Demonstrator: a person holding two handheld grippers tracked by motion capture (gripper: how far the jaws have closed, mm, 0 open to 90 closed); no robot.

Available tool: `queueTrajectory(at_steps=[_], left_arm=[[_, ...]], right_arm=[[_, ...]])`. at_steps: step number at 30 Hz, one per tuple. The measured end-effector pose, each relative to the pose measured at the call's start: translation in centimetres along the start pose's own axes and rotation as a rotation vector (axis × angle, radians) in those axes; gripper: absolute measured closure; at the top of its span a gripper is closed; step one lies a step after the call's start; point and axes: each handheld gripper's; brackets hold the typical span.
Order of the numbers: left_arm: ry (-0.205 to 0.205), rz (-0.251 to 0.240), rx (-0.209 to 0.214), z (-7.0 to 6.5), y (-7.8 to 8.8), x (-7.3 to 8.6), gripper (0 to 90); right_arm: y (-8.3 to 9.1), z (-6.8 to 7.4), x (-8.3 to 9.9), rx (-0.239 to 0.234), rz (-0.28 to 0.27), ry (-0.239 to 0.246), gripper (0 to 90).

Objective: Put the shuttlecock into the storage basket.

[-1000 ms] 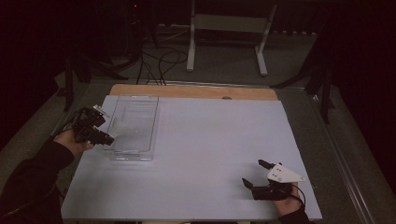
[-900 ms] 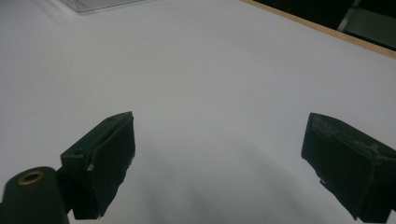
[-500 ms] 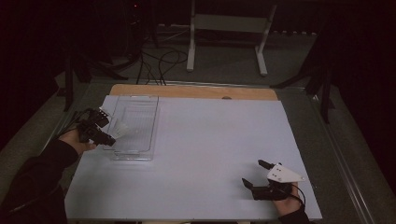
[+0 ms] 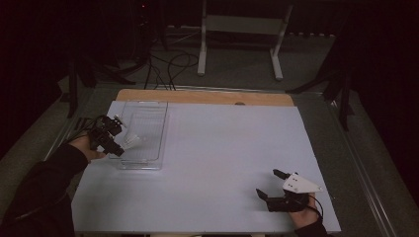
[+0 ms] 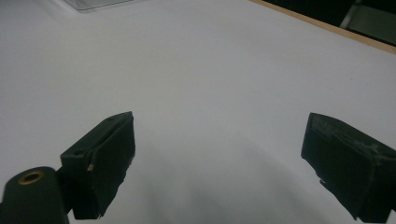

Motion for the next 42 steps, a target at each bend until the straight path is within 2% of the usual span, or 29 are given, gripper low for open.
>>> queueTrajectory(at_steps=[2, 3, 7, 13, 14, 15, 17, 20, 21, 24, 30, 32, 33, 38, 40, 41, 42], left_arm=[[0.005, -0.002, -0.003, 0.0, 0.1, 0.0, 58.4], [0.019, -0.001, -0.023, 0.0, 0.4, -0.2, 53.3], [0.053, -0.007, -0.031, 0.1, 0.7, -0.2, 42.1], [0.071, -0.020, -0.029, 0.1, 1.1, -0.1, 34.1], [0.084, -0.026, -0.029, 0.1, 1.2, 0.0, 34.1], [0.093, -0.029, -0.027, 0.2, 1.2, 0.0, 28.9], [0.103, -0.041, -0.028, 0.3, 1.3, 0.0, 28.2], [0.089, -0.053, -0.027, 0.1, 1.4, 0.1, 26.5], [0.073, -0.060, -0.034, -0.1, 1.4, 0.1, 26.2], [0.061, -0.057, -0.041, -0.2, 1.4, 0.0, 22.9], [0.070, -0.078, -0.036, -0.3, 1.8, -0.3, 16.8], [0.073, -0.088, -0.012, -0.2, 2.0, -0.3, 14.9], [0.067, -0.093, -0.009, -0.3, 2.0, -0.3, 12.6], [0.043, -0.112, -0.008, -0.6, 2.4, -0.4, 12.5], [0.042, -0.123, 0.023, -0.5, 2.5, -0.4, 9.6], [0.039, -0.125, 0.035, -0.5, 2.5, -0.4, 2.2], [0.034, -0.128, 0.041, -0.5, 2.5, -0.5, 1.5]], right_arm=[[0.0, 0.0, 0.0, 0.001, 0.001, -0.001, 10.0], [0.0, 0.0, 0.0, 0.001, -0.001, -0.001, 10.0], [0.0, 0.0, 0.0, 0.003, 0.000, 0.000, 10.0], [0.0, 0.0, 0.0, 0.002, -0.001, 0.000, 10.0], [0.0, 0.0, 0.0, 0.003, 0.000, 0.000, 10.0], [0.1, 0.0, 0.0, 0.003, -0.001, 0.002, 10.0], [0.1, 0.0, 0.0, 0.005, -0.002, 0.001, 10.0], [0.1, 0.0, 0.0, 0.004, -0.001, 0.000, 10.0], [0.1, 0.0, 0.0, 0.005, -0.001, 0.002, 10.0], [0.0, 0.0, 0.0, 0.003, -0.001, 0.000, 10.0], [0.1, 0.0, 0.0, 0.006, 0.000, 0.000, 10.0], [0.1, 0.0, 0.0, 0.005, 0.000, 0.002, 10.0], [0.1, 0.0, 0.0, 0.007, -0.001, 0.002, 10.0], [0.1, 0.0, 0.0, 0.006, 0.000, 0.000, 10.0], [0.1, 0.0, 0.0, 0.007, 0.000, 0.001, 10.0], [0.1, 0.0, 0.0, 0.006, 0.000, 0.000, 10.0], [0.1, 0.0, 0.0, 0.007, 0.000, 0.000, 10.0]])
Point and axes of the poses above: each handheld gripper's, and its own axes: y roughly backward along the jaws, x roughly out of its underside, z roughly to its left, and after that the axes turned 9 degrees about -y, right-handed
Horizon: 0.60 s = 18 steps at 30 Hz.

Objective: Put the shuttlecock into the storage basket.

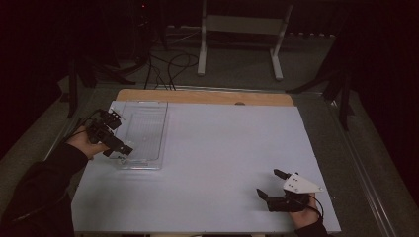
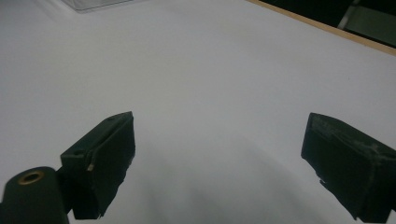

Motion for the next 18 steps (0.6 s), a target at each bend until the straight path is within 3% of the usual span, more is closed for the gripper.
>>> queueTrajectory(at_steps=[7, 18], left_arm=[[-0.009, -0.019, -0.013, -0.3, 0.1, -0.4, 0.2], [-0.014, -0.073, 0.011, -0.7, 0.5, -1.4, 0.1]], right_arm=[[0.0, 0.0, 0.0, 0.001, -0.001, -0.001, 10.0], [0.0, 0.0, 0.0, 0.000, -0.001, -0.001, 10.0]])
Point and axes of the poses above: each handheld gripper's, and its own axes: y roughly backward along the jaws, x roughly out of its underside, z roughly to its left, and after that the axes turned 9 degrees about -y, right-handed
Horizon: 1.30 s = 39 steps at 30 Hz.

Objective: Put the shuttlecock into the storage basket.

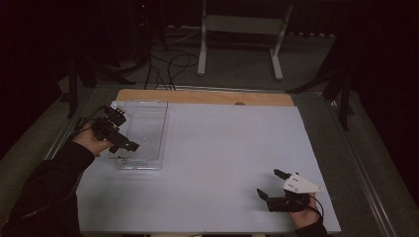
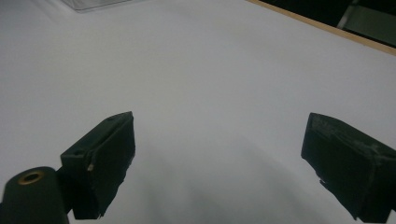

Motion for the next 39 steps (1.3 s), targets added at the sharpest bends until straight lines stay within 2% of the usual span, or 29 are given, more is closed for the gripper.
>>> queueTrajectory(at_steps=[8, 18, 19, 22, 24, 25, 27, 30, 32, 34, 39], left_arm=[[-0.012, -0.066, 0.016, -0.6, -0.2, -1.5, 0.1], [-0.015, -0.110, 0.037, -1.2, -0.8, -2.8, 0.1], [-0.020, -0.142, 0.043, -1.5, -0.7, -3.2, 0.1], [-0.041, -0.179, 0.055, -2.0, -0.6, -3.6, 0.1], [-0.042, -0.191, 0.053, -2.2, -0.6, -3.8, 0.1], [-0.052, -0.217, 0.052, -2.4, -0.6, -4.0, 0.1], [-0.057, -0.234, 0.051, -2.6, -0.7, -4.2, 0.1], [-0.059, -0.240, 0.053, -2.7, -0.7, -4.3, 0.1], [-0.078, -0.263, 0.058, -3.3, -1.0, -4.8, 0.1], [-0.082, -0.262, 0.063, -3.5, -1.1, -4.9, 0.1], [-0.104, -0.273, 0.027, -4.4, -1.4, -5.7, 0.1]], right_arm=[[0.0, 0.0, 0.0, -0.001, 0.000, -0.002, 10.0], [0.0, -0.1, 0.0, -0.002, -0.001, -0.001, 10.0], [0.0, -0.1, 0.0, 0.000, -0.003, -0.003, 10.0], [0.1, -0.1, 0.0, -0.002, -0.002, -0.003, 10.0], [0.1, -0.1, 0.0, -0.002, -0.003, -0.003, 10.0], [0.1, -0.1, 0.0, 0.000, -0.002, -0.003, 10.0], [0.1, -0.1, 0.0, -0.001, -0.002, -0.002, 10.1], [0.1, -0.1, 0.0, 0.000, -0.002, -0.003, 10.0], [0.1, -0.1, 0.0, 0.002, -0.003, 0.000, 10.0], [0.2, -0.1, 0.0, 0.001, -0.002, 0.000, 10.0], [0.2, -0.1, 0.0, 0.001, -0.007, 0.002, 10.0]])
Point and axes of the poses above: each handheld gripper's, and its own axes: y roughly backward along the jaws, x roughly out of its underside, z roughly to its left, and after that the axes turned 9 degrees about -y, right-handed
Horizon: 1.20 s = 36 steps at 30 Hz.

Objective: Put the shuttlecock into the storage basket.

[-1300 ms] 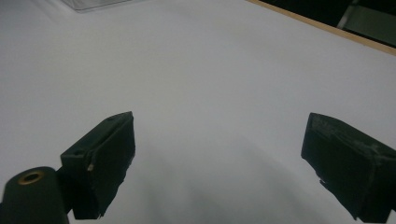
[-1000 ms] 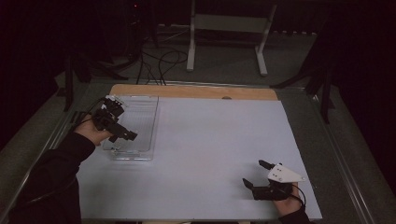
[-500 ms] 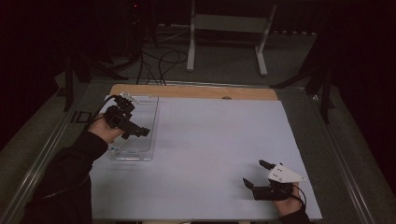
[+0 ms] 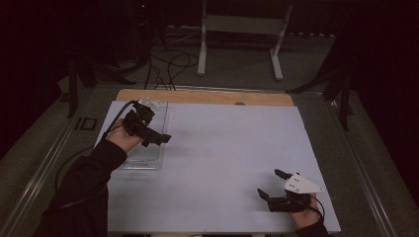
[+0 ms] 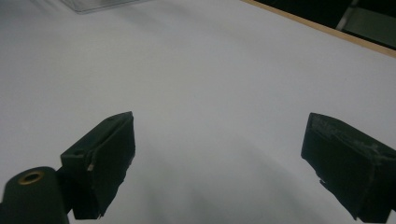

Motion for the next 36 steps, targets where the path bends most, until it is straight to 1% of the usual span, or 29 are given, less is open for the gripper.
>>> queueTrajectory(at_steps=[2, 5, 6, 7, 11, 12, 14, 15, 16, 20, 21, 22, 23, 25, 27, 29, 31, 34, 36], left_arm=[[-0.007, -0.003, 0.004, -0.1, -0.1, -0.1, 0.1], [-0.026, -0.003, 0.018, -0.7, -0.5, -0.5, 0.1], [-0.026, -0.003, 0.018, -0.7, -0.5, -0.5, 0.1], [-0.038, 0.002, 0.013, -1.0, -0.8, -0.6, 0.1], [-0.048, -0.003, 0.001, -1.4, -1.2, -1.0, 0.0], [-0.053, -0.011, 0.004, -1.5, -1.3, -1.1, 0.1], [-0.057, -0.009, 0.007, -1.6, -1.4, -1.2, 0.0], [-0.066, -0.007, 0.013, -1.9, -1.6, -1.4, 0.0], [-0.064, -0.010, 0.017, -2.0, -1.6, -1.5, 0.0], [-0.093, -0.023, 0.018, -2.7, -2.0, -1.9, 0.1], [-0.107, -0.024, 0.014, -2.9, -2.1, -2.0, 0.1], [-0.112, -0.033, 0.019, -3.1, -2.2, -2.2, 0.1], [-0.112, -0.033, 0.019, -3.1, -2.2, -2.2, 0.1], [-0.112, -0.057, 0.043, -3.5, -2.6, -2.4, 0.1], [-0.111, -0.061, 0.052, -3.9, -2.8, -2.7, 0.1], [-0.125, -0.047, 0.055, -4.3, -3.2, -2.8, 0.1], [-0.130, -0.045, 0.060, -4.6, -3.5, -2.9, 0.1], [-0.138, -0.057, 0.060, -5.0, -3.7, -3.0, 0.1], [-0.132, -0.069, 0.060, -5.3, -3.9, -3.0, 0.1]], right_arm=[[0.0, 0.0, 0.0, 0.000, 0.000, -0.002, 10.0], [0.1, 0.0, 0.0, 0.000, -0.004, -0.002, 10.0], [0.1, 0.0, 0.0, 0.000, -0.005, 0.001, 10.0], [0.1, 0.0, 0.0, 0.002, -0.004, 0.002, 10.0], [0.1, 0.0, 0.0, 0.003, -0.004, -0.002, 10.0], [0.1, -0.1, 0.0, 0.002, -0.005, -0.002, 10.0], [0.1, 0.0, 0.0, 0.004, -0.004, 0.000, 10.0], [0.1, -0.1, 0.0, 0.004, -0.004, 0.000, 10.0], [0.1, -0.1, 0.0, 0.003, -0.005, 0.001, 10.0], [0.0, 0.0, 0.0, 0.001, -0.003, 0.003, 10.0], [0.0, 0.0, 0.0, 0.000, -0.004, 0.004, 10.0], [0.1, 0.0, 0.0, 0.000, -0.005, 0.004, 10.0], [0.1, 0.0, 0.0, 0.000, -0.005, 0.004, 10.0], [0.1, 0.0, 0.0, 0.000, -0.004, -0.001, 10.0], [0.1, 0.0, 0.0, 0.000, -0.004, -0.001, 10.0], [0.1, -0.1, 0.0, 0.000, -0.005, 0.000, 10.0], [0.1, -0.1, 0.0, -0.001, -0.005, 0.000, 10.0], [0.1, -0.1, 0.0, 0.000, -0.006, -0.001, 10.0], [0.1, -0.1, 0.0, 0.001, -0.006, 0.000, 10.0]])
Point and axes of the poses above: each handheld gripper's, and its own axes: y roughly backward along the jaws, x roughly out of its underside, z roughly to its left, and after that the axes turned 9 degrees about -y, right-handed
